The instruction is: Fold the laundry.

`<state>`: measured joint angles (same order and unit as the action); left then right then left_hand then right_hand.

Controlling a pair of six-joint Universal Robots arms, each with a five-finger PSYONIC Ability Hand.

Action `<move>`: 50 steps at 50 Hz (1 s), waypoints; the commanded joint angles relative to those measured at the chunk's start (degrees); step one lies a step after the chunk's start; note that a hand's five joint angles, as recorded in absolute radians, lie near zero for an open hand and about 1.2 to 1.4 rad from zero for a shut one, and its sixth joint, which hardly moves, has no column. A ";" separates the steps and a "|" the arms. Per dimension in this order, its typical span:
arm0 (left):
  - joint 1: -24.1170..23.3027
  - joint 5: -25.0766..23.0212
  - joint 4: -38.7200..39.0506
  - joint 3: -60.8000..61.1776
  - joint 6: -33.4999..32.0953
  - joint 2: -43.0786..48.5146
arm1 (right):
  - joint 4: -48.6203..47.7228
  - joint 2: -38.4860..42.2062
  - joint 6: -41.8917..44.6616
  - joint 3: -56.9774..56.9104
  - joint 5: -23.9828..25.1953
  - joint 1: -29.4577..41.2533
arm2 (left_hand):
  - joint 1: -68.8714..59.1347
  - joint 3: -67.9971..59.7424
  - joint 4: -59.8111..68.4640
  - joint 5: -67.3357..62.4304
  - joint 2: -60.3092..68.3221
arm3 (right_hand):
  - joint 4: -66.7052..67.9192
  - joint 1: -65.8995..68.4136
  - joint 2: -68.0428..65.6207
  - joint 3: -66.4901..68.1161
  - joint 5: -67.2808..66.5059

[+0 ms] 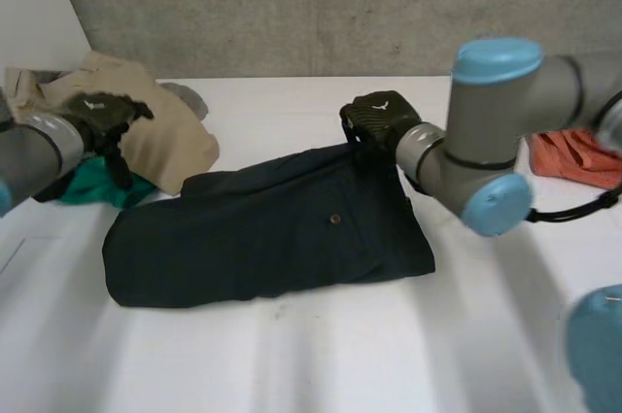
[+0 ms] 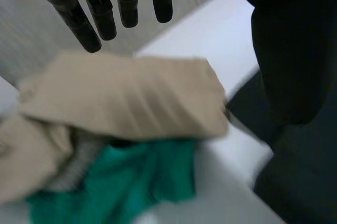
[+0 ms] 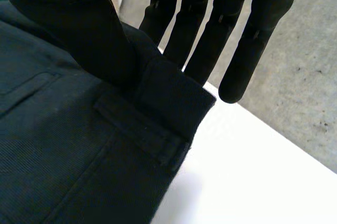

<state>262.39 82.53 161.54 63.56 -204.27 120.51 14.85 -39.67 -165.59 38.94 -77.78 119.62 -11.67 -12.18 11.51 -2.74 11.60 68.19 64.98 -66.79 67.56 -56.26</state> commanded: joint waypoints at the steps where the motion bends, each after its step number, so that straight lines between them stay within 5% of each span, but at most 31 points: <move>1: -1.97 -0.96 -9.92 -4.41 -0.25 9.04 | 3.17 -19.11 6.86 21.85 3.94 -2.64 | 1.67 2.18 -1.51 2.74 -1.60 | 11.81 15.02 -13.21 12.44 -13.74; 6: -3.81 -0.97 -11.86 -4.41 -0.60 10.45 | -1.31 -26.86 7.83 31.97 5.18 -4.40 | -7.76 -7.25 7.92 -6.69 7.83 | 11.81 15.02 -13.21 12.44 -13.74; 9: -4.87 -1.23 -11.51 -4.94 -0.34 10.71 | -4.48 -29.24 8.18 35.93 5.62 -5.28 | -36.47 -35.96 36.63 -35.40 36.54 | 11.81 15.02 -13.21 12.44 -13.74; 10: -5.57 -1.40 -11.33 -5.55 -0.51 10.80 | -5.79 -29.33 8.35 36.98 5.62 -5.45 | -57.21 -56.69 57.37 -56.13 57.28 | 11.81 15.02 -13.21 12.44 -13.74; 12: -6.10 -1.49 -11.16 -6.60 -0.25 10.71 | -6.85 -28.98 8.53 37.34 5.35 -5.63 | -68.29 -67.77 68.45 -67.21 68.36 | 11.81 15.02 -13.21 12.44 -13.74; 22: -10.49 3.86 -4.76 -20.22 -0.16 10.80 | -17.12 -18.87 9.15 24.79 -1.49 -7.03 | -68.33 -67.82 68.49 -67.26 68.40 | 11.81 15.02 -13.21 12.44 -13.74; 33: -12.52 10.29 32.24 -36.23 2.38 5.97 | -56.94 -15.79 3.43 8.08 -13.28 -7.21 | -68.33 -67.82 68.49 -67.26 68.40 | 11.81 15.02 -13.21 12.44 -13.74; 36: -12.87 7.92 38.05 -35.70 5.45 4.39 | -58.19 -16.93 3.35 8.34 -12.84 -6.60 | -68.33 -67.82 68.49 -67.26 68.40 | 11.81 15.02 -13.21 12.44 -13.74; 42: -12.87 1.42 37.01 -30.45 11.78 4.82 | -54.76 -17.81 3.08 12.02 -10.73 -5.37 | -68.33 -67.82 68.49 -67.26 68.40 | 11.81 15.02 -13.21 12.44 -13.74; 50: -11.81 2.02 38.85 -15.86 10.65 6.49 | -53.62 -16.85 2.82 23.97 -9.59 -6.42 | -66.84 -66.33 67.00 -65.77 66.91 | 11.81 15.02 -13.21 12.44 -13.74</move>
<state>249.94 84.17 199.87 37.50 -192.33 125.65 -40.28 -57.61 -162.79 53.98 -88.34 114.03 -65.80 -67.98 68.39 -55.99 68.47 68.42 64.98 -67.17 68.03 -57.93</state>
